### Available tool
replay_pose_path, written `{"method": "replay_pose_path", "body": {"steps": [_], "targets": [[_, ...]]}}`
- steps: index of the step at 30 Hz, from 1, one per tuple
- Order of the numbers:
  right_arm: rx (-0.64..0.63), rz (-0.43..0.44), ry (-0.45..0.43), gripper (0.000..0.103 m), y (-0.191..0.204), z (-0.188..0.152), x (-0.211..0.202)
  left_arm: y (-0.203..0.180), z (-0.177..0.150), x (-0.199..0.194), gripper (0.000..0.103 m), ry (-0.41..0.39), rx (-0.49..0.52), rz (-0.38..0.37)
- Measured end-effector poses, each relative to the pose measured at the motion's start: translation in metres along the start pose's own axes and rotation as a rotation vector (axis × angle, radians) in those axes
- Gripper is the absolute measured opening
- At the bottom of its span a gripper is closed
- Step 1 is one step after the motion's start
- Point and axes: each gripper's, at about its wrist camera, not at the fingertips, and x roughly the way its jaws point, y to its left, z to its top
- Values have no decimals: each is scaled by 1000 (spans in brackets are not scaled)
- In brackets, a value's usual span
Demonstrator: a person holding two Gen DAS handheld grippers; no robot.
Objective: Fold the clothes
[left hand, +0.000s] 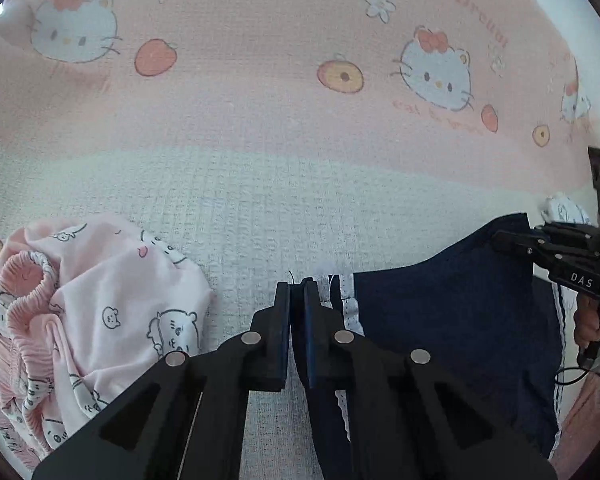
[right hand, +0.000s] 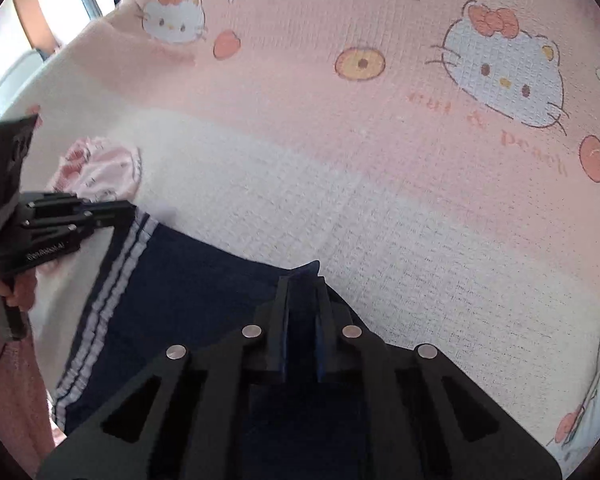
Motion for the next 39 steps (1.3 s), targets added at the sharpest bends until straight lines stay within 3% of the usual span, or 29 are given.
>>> {"method": "replay_pose_path", "body": {"steps": [5, 7, 10, 12, 15, 16, 19, 21, 24, 27, 30, 34, 37, 39], "targets": [[202, 43, 83, 8, -41, -3, 28, 12, 6, 32, 11, 19, -3, 25], [210, 43, 67, 21, -41, -1, 25, 9, 8, 33, 12, 29, 16, 44], [200, -8, 33, 28, -42, 2, 10, 7, 12, 22, 14, -20, 6, 47], [195, -44, -7, 40, -44, 4, -1, 8, 12, 12, 15, -43, 15, 98], [143, -127, -33, 40, -40, 10, -19, 10, 13, 2, 15, -70, 33, 185], [112, -144, -23, 40, -37, 8, -24, 11, 10, -1, 15, -61, 40, 169], [9, -138, 38, 38, -22, 0, -25, 3, 6, 4, 15, -9, 78, 21], [-50, -117, 70, 37, -10, -5, -19, -13, 7, 21, 15, 29, 129, -21], [-142, -142, 124, 33, 6, -11, 5, -21, 5, 39, 15, 58, 175, 43], [-200, -223, 144, 24, 8, -10, 29, -8, 13, 38, 15, 26, 115, 81], [-110, -228, 76, 24, -7, 0, 27, 7, 17, 34, 15, 22, 48, 47], [114, -159, 20, 24, -30, 6, 4, -8, 16, 5, 16, 31, 86, -27], [189, -115, 15, 24, -23, -2, -27, -25, 10, -12, 18, 125, 85, -92], [234, -78, 23, 25, -12, -17, -48, -33, -1, -19, 19, 208, 77, -76]]}}
